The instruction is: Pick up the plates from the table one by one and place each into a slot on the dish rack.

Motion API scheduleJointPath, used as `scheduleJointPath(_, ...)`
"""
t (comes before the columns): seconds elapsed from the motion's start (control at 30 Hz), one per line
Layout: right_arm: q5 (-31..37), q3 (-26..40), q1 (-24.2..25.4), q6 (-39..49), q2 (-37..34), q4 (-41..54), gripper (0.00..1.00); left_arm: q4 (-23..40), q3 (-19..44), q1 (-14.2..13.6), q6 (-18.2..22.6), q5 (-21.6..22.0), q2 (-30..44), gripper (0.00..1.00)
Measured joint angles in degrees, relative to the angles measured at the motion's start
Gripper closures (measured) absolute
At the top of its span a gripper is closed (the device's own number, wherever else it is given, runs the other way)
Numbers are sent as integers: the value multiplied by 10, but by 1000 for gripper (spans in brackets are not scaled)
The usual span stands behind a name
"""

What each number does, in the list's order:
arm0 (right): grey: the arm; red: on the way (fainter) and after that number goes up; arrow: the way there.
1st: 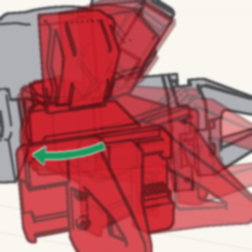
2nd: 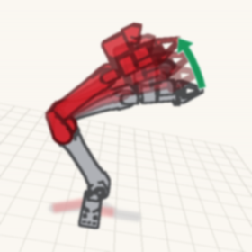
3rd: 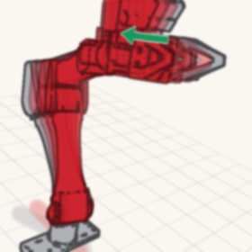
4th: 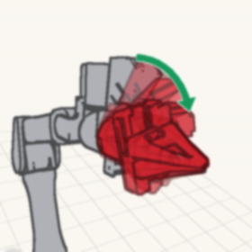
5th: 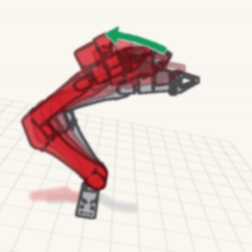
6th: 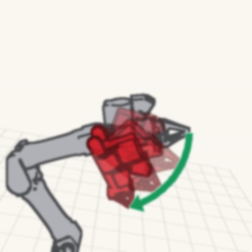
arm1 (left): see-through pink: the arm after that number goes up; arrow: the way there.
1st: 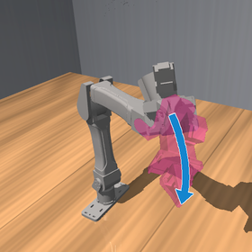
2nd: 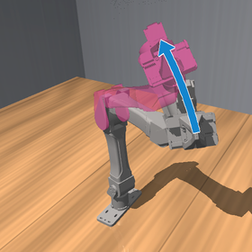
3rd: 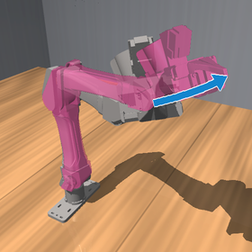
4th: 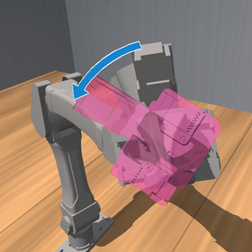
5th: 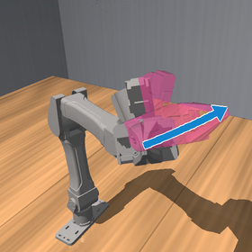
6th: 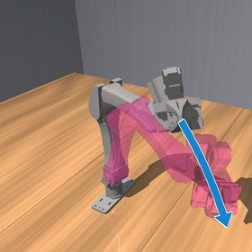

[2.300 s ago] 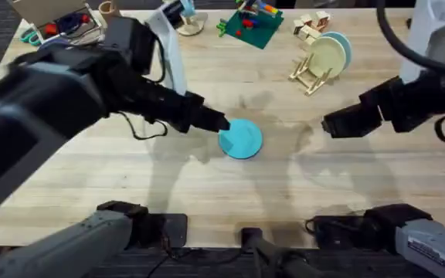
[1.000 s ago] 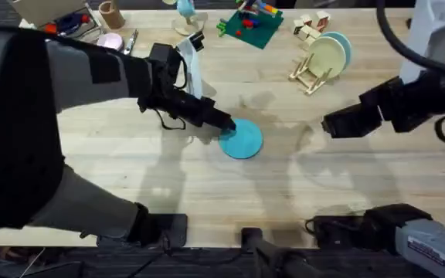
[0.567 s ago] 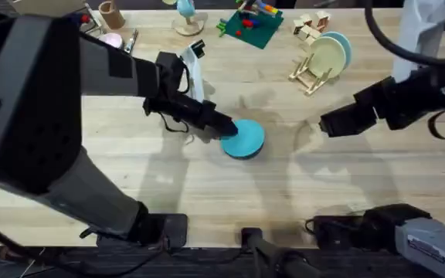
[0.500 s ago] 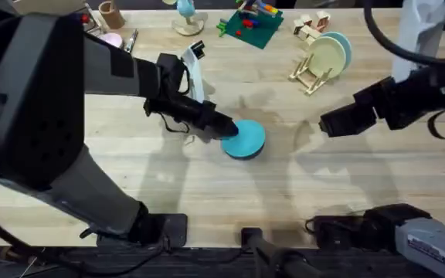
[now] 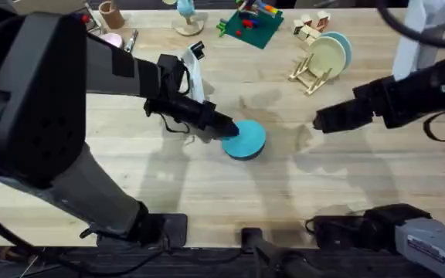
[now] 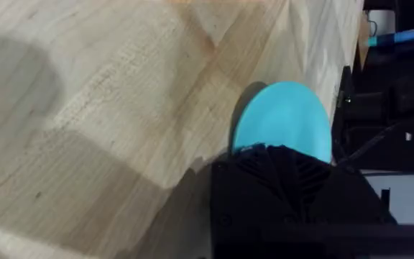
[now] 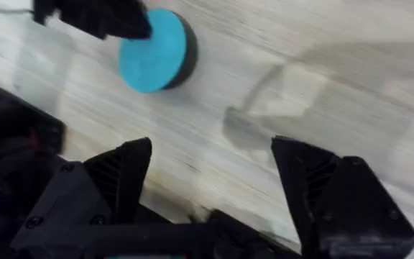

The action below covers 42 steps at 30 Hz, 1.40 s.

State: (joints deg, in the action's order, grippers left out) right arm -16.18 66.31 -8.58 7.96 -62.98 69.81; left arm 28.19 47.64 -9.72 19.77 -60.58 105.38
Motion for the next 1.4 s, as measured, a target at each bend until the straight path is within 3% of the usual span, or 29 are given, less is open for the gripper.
scheduleJointPath(0.13, -38, -18, 0, -38, 0, -25, 6, -1, 0, 0, 0, 0, 0, 961)
scheduleJointPath(0.6, -180, -200, 0, -160, 0, -222, 6, -7, 0, 0, 0, -7, 4, 961)
scheduleJointPath(0.87, -199, -253, -28, -207, 0, -284, 7, -10, 0, 0, 0, -13, 7, 961)
scheduleJointPath(1.4, -188, -369, -134, -400, 0, -478, 6, -10, 0, 0, 0, -13, 7, 961)
